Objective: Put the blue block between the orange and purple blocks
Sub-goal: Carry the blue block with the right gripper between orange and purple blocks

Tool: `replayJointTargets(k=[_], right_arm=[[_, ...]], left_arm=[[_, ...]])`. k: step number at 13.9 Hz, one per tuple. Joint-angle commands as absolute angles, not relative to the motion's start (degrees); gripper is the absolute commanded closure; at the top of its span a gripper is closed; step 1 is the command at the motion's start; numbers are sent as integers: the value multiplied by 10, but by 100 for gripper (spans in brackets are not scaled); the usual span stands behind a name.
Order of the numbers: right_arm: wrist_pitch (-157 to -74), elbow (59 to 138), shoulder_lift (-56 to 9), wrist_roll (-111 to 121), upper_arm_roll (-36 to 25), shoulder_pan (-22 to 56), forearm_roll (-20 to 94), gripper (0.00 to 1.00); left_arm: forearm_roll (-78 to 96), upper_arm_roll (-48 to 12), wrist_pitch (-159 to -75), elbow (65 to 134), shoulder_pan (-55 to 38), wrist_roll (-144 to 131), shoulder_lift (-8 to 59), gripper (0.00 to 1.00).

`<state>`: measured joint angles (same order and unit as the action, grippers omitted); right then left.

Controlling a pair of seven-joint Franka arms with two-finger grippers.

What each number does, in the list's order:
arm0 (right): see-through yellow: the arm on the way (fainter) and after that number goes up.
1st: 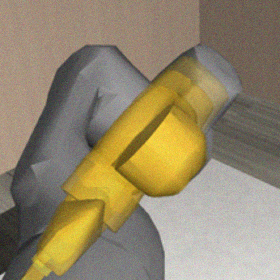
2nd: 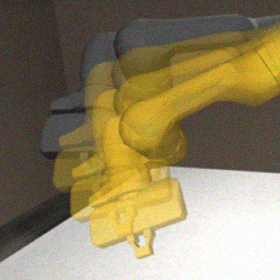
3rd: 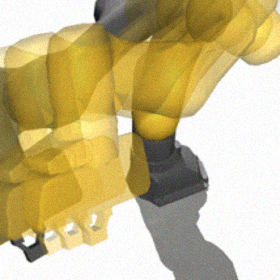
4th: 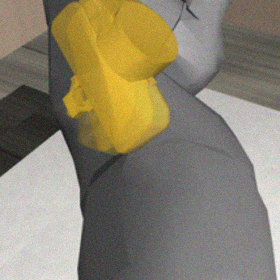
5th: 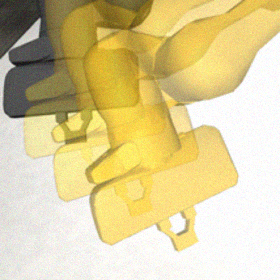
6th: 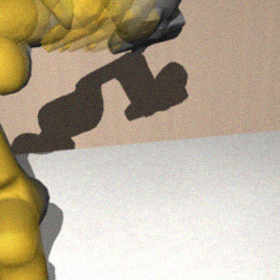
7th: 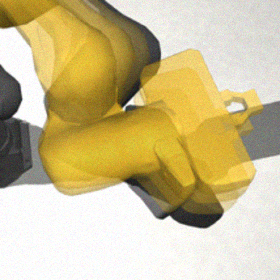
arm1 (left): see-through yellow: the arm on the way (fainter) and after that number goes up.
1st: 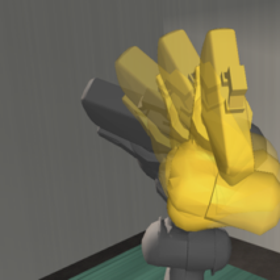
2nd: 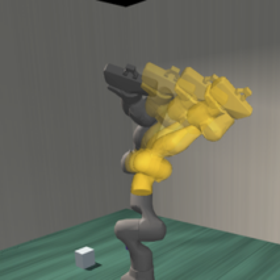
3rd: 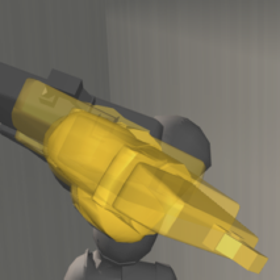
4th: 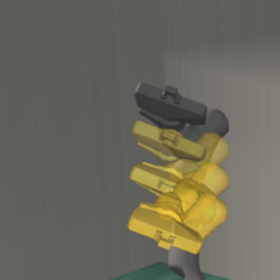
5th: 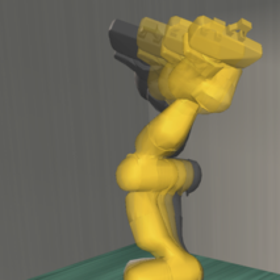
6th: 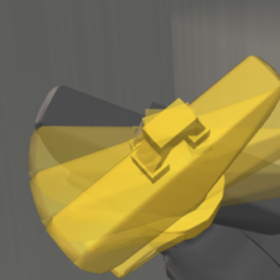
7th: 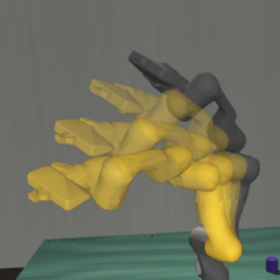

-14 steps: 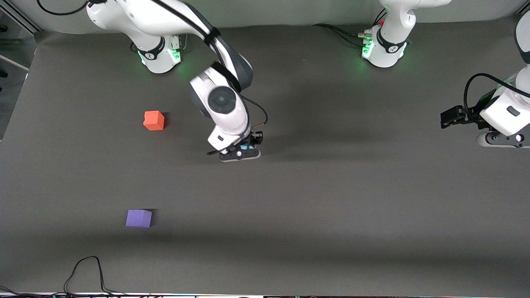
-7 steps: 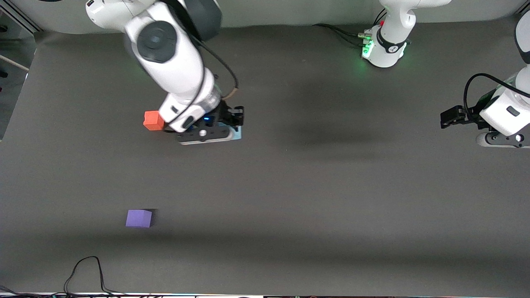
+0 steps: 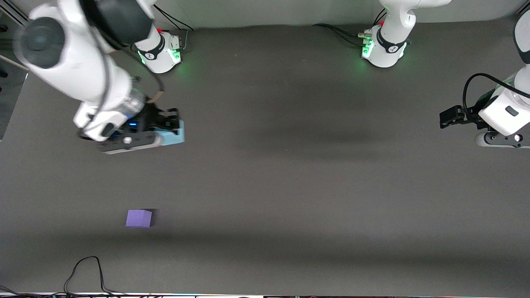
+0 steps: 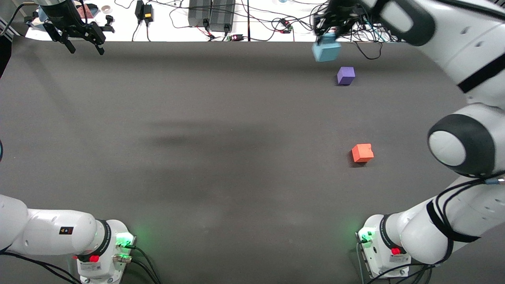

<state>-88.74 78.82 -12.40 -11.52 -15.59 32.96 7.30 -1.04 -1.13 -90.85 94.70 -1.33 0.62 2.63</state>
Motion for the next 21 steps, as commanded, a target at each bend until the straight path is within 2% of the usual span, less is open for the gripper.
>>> replayJointTargets(k=[1, 4, 6, 7, 9, 11, 15, 19, 21], right_arm=[[-892, 873, -47, -47, -211, 335, 81, 53], [-893, 908, -18, 12, -271, 333, 75, 53], [-895, 934, -4, 31, -265, 289, 62, 53], [-903, 950, 5, 34, -225, 240, 62, 53], [-907, 966, 10, 63, -86, 89, 63, 52], [-924, 993, 21, 63, 3, 2, 65, 52], [-1072, 1150, 66, 64, 8, 4, 62, 52], [-1209, 1250, 34, 66, 6, 1, 62, 52], [-1265, 1274, 1, 65, 5, -1, 63, 51]], left_arm=[[-9, -10, -909, 947, -15, 15, 22, 0], [-9, -10, -909, 947, -15, 15, 22, 0], [-9, -10, -910, 947, -15, 15, 22, 0], [-9, -10, -910, 947, -15, 15, 22, 0], [-9, -10, -911, 947, -14, 15, 23, 0], [-9, -10, -911, 947, -16, 15, 23, 0], [-9, -10, -911, 947, -16, 15, 24, 0], [-9, -10, -911, 947, -16, 15, 25, 0], [-9, -10, -911, 947, -16, 15, 25, 0]])
